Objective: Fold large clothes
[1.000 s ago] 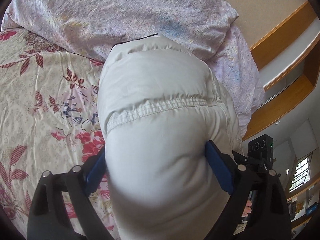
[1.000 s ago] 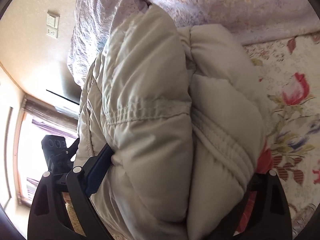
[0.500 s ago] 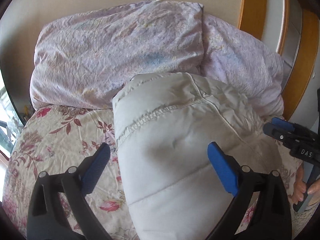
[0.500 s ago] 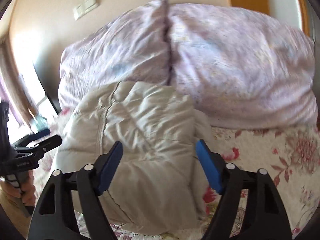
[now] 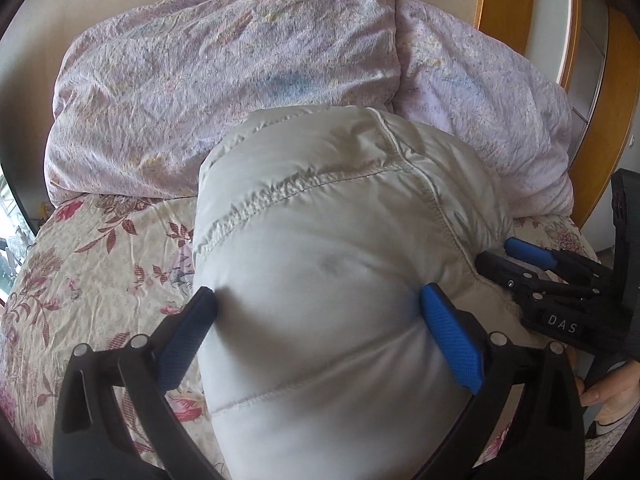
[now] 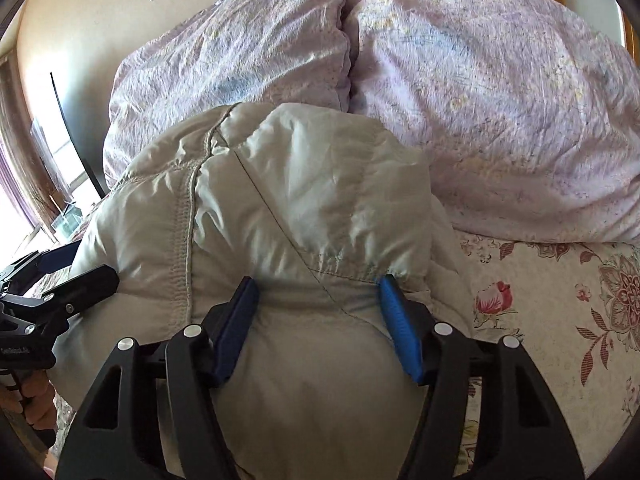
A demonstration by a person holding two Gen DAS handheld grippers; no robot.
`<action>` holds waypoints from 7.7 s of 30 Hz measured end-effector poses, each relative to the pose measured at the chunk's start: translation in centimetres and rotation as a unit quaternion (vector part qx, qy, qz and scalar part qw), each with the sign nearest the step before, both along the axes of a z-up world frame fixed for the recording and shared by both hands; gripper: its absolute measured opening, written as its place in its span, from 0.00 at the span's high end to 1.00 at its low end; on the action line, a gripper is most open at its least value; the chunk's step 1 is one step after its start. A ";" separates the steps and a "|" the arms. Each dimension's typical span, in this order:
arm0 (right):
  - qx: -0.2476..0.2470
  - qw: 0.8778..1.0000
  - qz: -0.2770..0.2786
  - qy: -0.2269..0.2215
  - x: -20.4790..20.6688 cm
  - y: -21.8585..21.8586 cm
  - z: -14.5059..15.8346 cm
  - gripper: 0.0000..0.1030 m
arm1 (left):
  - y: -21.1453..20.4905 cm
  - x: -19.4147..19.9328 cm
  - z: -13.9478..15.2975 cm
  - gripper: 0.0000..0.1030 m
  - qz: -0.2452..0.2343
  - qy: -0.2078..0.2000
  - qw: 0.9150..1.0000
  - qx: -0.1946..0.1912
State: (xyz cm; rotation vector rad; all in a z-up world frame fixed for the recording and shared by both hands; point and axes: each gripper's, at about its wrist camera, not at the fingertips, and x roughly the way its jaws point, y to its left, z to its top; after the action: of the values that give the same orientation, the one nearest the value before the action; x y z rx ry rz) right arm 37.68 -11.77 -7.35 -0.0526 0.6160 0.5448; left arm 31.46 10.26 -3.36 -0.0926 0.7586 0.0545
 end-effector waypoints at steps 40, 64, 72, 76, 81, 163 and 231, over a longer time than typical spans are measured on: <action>0.029 0.998 -0.052 0.029 9.9 1.8 -2.2 0.28 | -1.8 2.2 -2.7 0.02 0.021 -0.044 0.997 0.058; 0.034 0.997 -0.040 0.058 4.2 -0.9 -2.7 0.21 | 1.8 4.7 -1.7 0.02 0.038 -0.017 0.999 0.008; 0.039 0.997 -0.039 0.056 4.7 -1.0 -3.2 0.19 | 1.0 4.8 -2.8 0.02 0.056 -0.039 0.997 0.039; 0.034 0.997 -0.042 0.051 4.7 -0.8 -2.8 0.18 | 0.9 4.8 -2.9 0.02 0.061 -0.046 0.996 0.047; 0.055 0.997 -0.050 0.017 2.4 -1.2 -1.1 0.23 | 1.1 4.7 -2.9 0.02 0.059 -0.048 0.996 0.041; -0.021 0.998 -0.028 0.056 -21.6 -7.0 1.9 0.01 | -3.3 -21.3 1.8 0.02 0.023 -0.003 0.999 -0.028; -0.004 0.995 -0.014 0.095 -19.3 -7.2 0.8 0.01 | -3.7 -19.7 1.2 0.02 0.014 0.011 0.999 -0.037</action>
State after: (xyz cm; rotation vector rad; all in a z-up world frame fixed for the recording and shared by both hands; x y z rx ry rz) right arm 18.35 -18.93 -6.54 0.0014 0.8041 0.5237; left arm 11.74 6.53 -2.11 -0.1741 0.7821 0.0547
